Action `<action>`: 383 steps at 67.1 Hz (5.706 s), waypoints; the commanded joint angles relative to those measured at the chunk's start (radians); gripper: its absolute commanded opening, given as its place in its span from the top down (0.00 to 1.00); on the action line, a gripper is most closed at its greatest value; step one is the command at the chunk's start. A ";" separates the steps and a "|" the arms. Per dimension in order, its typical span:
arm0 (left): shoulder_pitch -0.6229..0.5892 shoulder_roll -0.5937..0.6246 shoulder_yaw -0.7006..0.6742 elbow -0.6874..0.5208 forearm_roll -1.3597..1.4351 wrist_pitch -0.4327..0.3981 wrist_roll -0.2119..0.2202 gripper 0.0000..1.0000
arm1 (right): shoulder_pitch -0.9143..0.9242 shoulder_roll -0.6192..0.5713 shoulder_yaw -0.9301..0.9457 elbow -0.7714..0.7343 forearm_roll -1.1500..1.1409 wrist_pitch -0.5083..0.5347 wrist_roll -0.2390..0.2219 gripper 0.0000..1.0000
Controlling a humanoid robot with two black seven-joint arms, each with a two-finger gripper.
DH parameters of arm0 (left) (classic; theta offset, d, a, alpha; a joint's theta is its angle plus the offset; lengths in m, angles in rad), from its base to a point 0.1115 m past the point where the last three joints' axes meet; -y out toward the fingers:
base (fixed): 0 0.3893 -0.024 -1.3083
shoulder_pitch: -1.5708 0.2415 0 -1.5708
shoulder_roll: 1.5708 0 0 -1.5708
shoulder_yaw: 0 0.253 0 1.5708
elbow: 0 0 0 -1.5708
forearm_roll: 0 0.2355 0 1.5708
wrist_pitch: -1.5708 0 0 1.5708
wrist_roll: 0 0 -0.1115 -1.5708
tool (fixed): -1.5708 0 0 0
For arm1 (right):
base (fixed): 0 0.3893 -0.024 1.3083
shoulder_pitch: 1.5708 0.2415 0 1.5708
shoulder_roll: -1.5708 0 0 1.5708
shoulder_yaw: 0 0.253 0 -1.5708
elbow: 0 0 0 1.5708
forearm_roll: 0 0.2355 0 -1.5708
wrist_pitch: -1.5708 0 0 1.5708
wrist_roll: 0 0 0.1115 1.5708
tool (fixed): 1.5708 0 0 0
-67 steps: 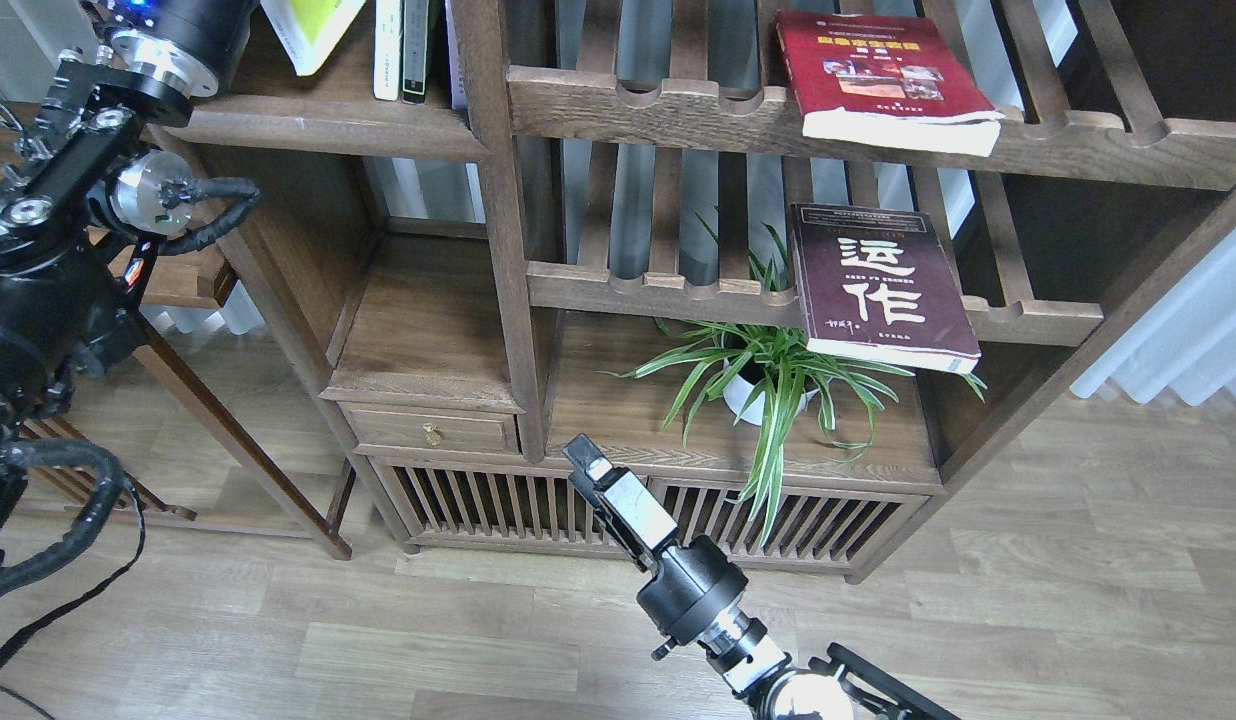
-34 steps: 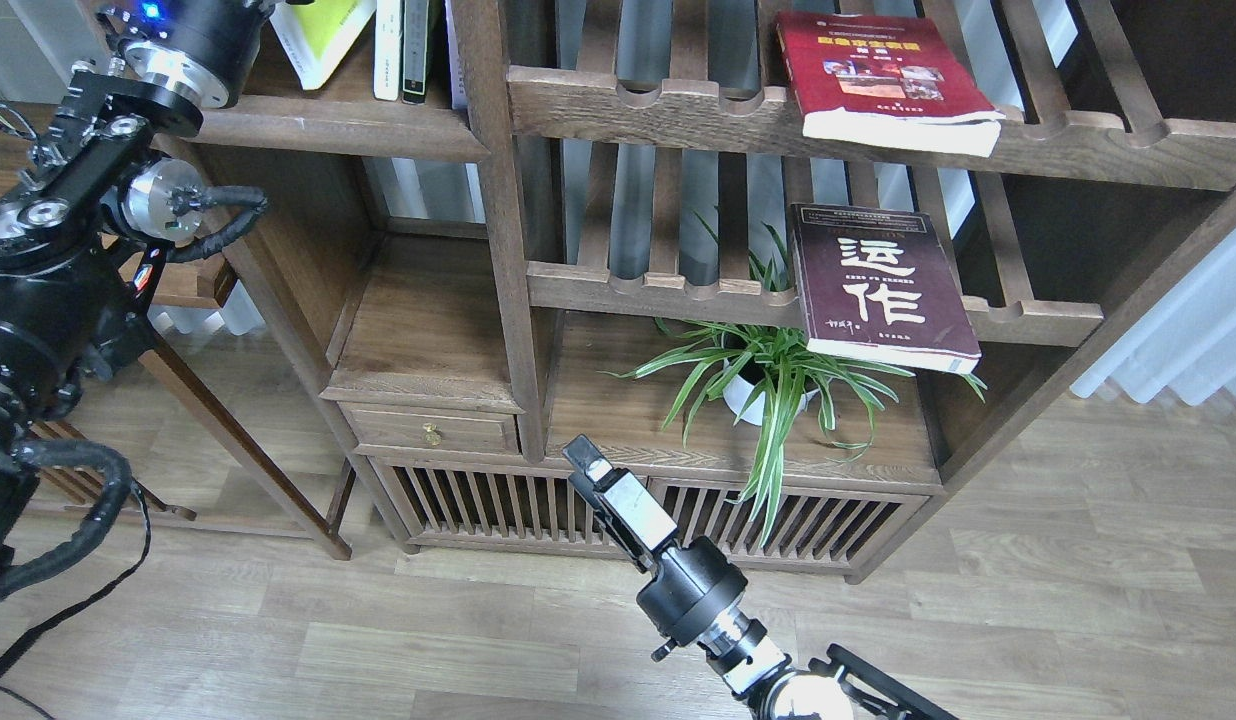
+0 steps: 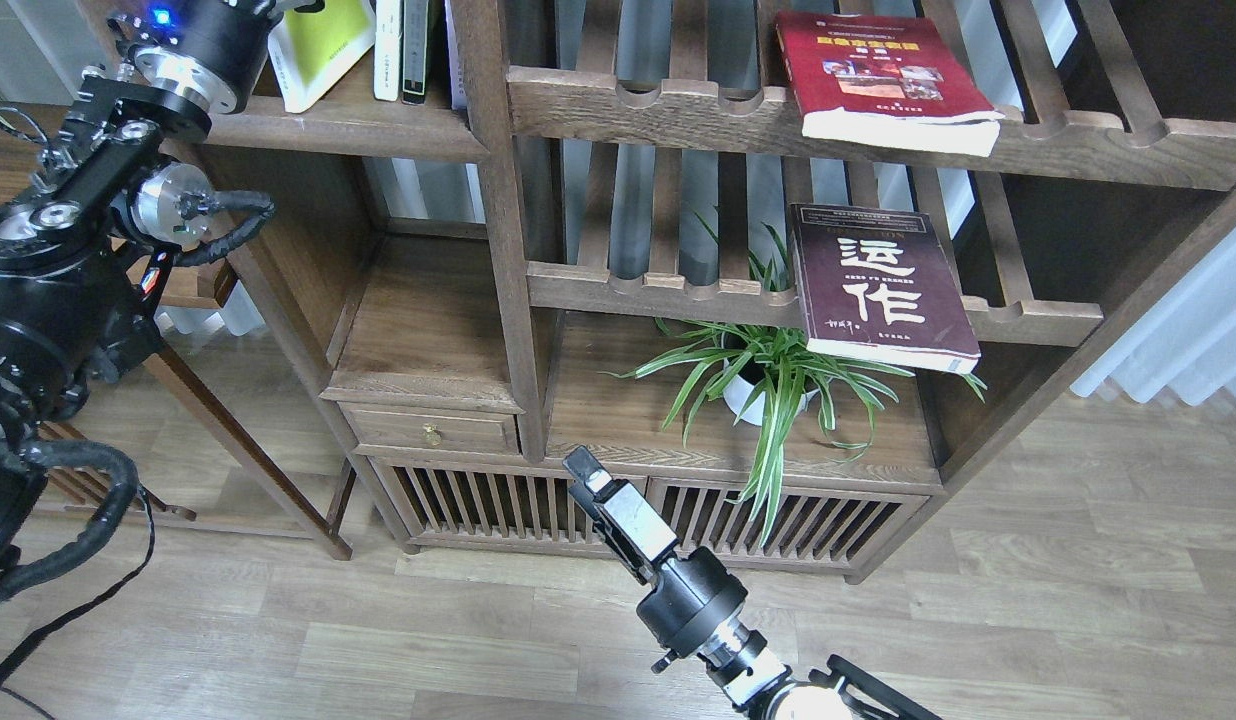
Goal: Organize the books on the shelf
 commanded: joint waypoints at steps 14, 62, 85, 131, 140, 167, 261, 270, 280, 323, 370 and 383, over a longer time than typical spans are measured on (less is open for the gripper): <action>-0.061 -0.038 -0.006 -0.002 0.000 0.009 0.002 0.49 | -0.005 0.000 -0.001 0.000 -0.001 0.000 -0.001 0.02; -0.177 -0.020 -0.075 -0.061 -0.046 0.003 0.004 0.40 | -0.011 0.000 -0.002 -0.006 -0.005 0.000 -0.003 0.02; -0.161 0.011 -0.161 -0.207 -0.101 0.001 0.013 0.30 | -0.020 0.000 0.005 0.000 -0.004 0.000 -0.001 0.02; 0.168 0.062 -0.214 -0.692 -0.288 -0.013 -0.002 0.00 | 0.025 0.000 0.121 0.087 0.111 0.000 -0.005 0.02; 0.174 0.040 -0.247 -0.730 -0.310 -0.088 -0.002 0.00 | 0.026 0.000 0.133 0.084 0.148 0.000 0.000 0.02; 0.290 0.039 -0.279 -0.857 -0.430 -0.230 0.015 0.00 | 0.066 0.000 0.203 0.041 0.148 0.000 0.000 0.02; 0.740 -0.155 0.008 -0.781 -0.474 -0.334 0.097 0.00 | 0.103 0.000 0.452 -0.184 0.151 -0.045 0.012 0.01; 0.740 -0.155 0.003 -0.781 -0.494 -0.334 0.097 0.00 | 0.101 0.000 0.452 -0.224 0.151 -0.045 0.012 0.01; 0.738 -0.155 -0.020 -0.781 -0.494 -0.334 0.097 0.00 | 0.123 0.000 0.453 -0.267 0.153 -0.058 0.015 0.01; 0.729 -0.155 -0.030 -0.796 -0.496 -0.334 0.100 0.00 | 0.215 -0.037 0.525 -0.368 0.330 -0.199 -0.032 0.02; 0.725 -0.155 -0.033 -0.795 -0.495 -0.334 0.110 0.00 | 0.262 -0.066 0.628 -0.371 0.370 -0.272 -0.020 0.62; 0.726 -0.155 -0.037 -0.795 -0.496 -0.334 0.110 0.00 | 0.270 -0.064 0.653 -0.368 0.380 -0.266 -0.021 0.83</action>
